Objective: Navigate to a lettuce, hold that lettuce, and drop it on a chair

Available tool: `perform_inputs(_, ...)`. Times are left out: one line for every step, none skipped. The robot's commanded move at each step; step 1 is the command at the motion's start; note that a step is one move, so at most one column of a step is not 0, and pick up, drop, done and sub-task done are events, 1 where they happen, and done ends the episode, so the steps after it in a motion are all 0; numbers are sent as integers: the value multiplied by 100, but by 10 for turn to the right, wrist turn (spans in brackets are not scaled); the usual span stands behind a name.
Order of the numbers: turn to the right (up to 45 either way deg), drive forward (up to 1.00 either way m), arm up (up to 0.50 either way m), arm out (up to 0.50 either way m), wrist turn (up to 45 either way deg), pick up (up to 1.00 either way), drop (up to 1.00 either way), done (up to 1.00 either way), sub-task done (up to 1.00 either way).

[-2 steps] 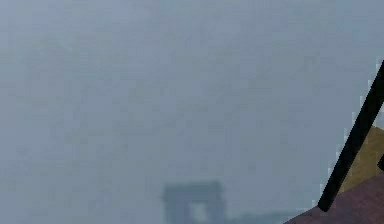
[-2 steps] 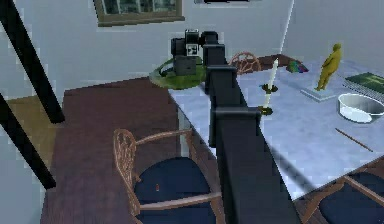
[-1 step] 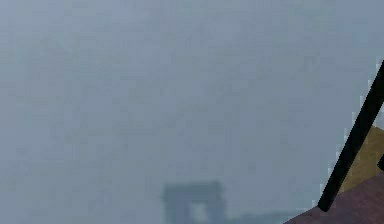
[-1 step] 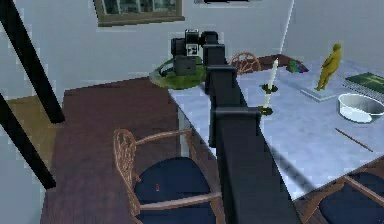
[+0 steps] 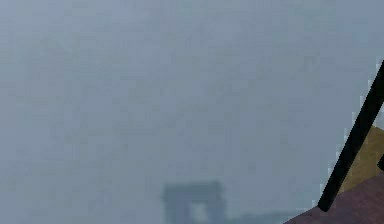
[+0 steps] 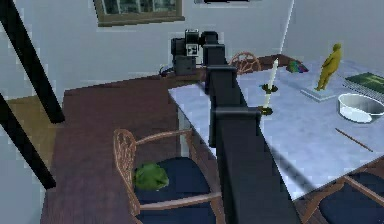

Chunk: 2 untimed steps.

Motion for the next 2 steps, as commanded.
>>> perform_inputs(0,0,0,-10,0,0,0,0,0)
perform_inputs(0,0,0,0,0,0,0,100,0)
